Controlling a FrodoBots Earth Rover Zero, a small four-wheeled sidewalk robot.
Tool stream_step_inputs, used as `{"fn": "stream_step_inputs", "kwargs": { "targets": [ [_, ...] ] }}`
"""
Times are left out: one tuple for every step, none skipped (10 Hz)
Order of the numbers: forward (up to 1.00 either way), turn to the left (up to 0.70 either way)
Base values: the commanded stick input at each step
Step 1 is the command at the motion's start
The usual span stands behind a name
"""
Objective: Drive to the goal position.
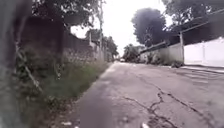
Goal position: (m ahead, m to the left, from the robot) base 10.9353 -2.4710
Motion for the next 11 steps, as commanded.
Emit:
{"fn": "stream_step_inputs", "kwargs": {
  "targets": [
    [0.85, 0.00],
    [0.85, 0.00],
    [0.85, 0.00],
    [0.85, 0.00],
    [0.85, 0.00],
    [0.85, 0.00],
    [0.85, -0.02],
    [0.85, -0.02],
    [0.85, -0.01],
    [0.85, -0.05],
    [0.85, -0.04]
  ]
}}
